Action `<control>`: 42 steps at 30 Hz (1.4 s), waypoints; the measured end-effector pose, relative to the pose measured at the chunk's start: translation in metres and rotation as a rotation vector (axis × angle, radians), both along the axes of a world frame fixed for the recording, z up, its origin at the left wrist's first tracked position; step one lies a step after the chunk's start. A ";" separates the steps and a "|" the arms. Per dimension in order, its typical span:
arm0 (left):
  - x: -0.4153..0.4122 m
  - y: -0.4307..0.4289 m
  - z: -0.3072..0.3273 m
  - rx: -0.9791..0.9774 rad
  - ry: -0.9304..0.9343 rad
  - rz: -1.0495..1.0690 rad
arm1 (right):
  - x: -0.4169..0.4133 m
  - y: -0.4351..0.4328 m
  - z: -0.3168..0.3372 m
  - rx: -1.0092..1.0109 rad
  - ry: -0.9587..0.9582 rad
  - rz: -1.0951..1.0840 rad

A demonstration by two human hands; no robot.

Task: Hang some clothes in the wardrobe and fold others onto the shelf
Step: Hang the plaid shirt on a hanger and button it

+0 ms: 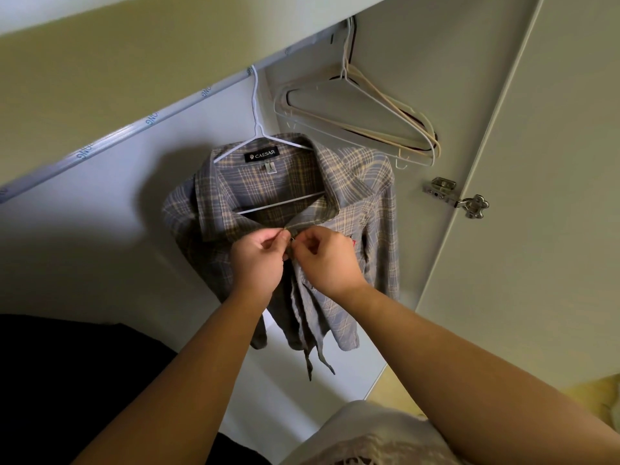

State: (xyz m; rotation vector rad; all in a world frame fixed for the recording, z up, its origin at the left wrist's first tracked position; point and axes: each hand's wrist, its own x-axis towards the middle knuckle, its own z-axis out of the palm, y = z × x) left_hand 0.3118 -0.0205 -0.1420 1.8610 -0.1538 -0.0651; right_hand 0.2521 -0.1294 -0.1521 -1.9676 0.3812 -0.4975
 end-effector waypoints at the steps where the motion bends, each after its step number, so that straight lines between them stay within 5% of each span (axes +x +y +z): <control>1: -0.001 -0.001 0.001 -0.012 0.019 0.003 | 0.001 0.000 0.000 0.029 0.011 0.001; 10: 0.001 -0.004 -0.004 -0.179 0.165 0.018 | 0.007 0.001 0.000 0.578 0.110 0.107; 13: 0.002 -0.002 -0.005 -0.139 0.141 -0.016 | 0.005 -0.002 0.003 0.865 0.106 0.183; 16: 0.004 0.002 -0.004 -0.068 0.104 -0.105 | 0.002 -0.004 -0.001 0.945 0.099 0.204; 22: 0.004 0.003 -0.005 -0.143 0.185 -0.131 | 0.003 -0.005 -0.012 0.893 0.080 0.135; 28: 0.002 -0.001 -0.002 -0.220 0.250 -0.130 | -0.005 -0.009 -0.033 0.213 0.320 0.139; 31: 0.000 -0.006 0.002 -0.251 0.252 -0.137 | -0.005 -0.005 -0.036 0.057 0.305 0.137; 37: -0.002 0.000 -0.002 -0.375 0.284 -0.114 | -0.004 -0.013 -0.030 0.059 0.226 0.105; 42: -0.014 0.017 -0.028 0.013 0.096 0.022 | -0.007 -0.018 -0.028 0.455 0.186 0.051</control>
